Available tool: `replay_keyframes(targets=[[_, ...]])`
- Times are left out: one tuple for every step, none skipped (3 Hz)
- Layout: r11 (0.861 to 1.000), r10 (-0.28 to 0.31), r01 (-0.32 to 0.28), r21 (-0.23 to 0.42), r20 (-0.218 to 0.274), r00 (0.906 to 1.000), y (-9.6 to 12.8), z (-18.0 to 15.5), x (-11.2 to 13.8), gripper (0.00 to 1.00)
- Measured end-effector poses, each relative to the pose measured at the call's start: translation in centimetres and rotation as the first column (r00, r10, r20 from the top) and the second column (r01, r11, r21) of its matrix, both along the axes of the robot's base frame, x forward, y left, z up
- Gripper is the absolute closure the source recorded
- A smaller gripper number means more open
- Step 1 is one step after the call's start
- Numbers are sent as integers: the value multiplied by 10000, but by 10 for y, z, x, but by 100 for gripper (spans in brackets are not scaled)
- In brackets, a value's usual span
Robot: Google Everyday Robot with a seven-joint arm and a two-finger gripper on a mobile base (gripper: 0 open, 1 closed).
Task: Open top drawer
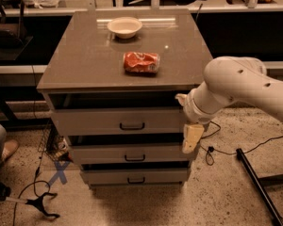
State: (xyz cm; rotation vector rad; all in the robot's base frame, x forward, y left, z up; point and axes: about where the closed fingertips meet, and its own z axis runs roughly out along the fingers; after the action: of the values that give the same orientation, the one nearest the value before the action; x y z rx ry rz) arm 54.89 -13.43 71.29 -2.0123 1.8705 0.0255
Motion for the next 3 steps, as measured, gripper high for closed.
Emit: replay_keyframes(targets=[[9999,-148,147,-18,-273,9995,10,-19,15,0],[9997,-253,253,-7,-598,9979,19,-39,27,0],[9989,-460,468,69,-903,9949,26,-58,34,3]])
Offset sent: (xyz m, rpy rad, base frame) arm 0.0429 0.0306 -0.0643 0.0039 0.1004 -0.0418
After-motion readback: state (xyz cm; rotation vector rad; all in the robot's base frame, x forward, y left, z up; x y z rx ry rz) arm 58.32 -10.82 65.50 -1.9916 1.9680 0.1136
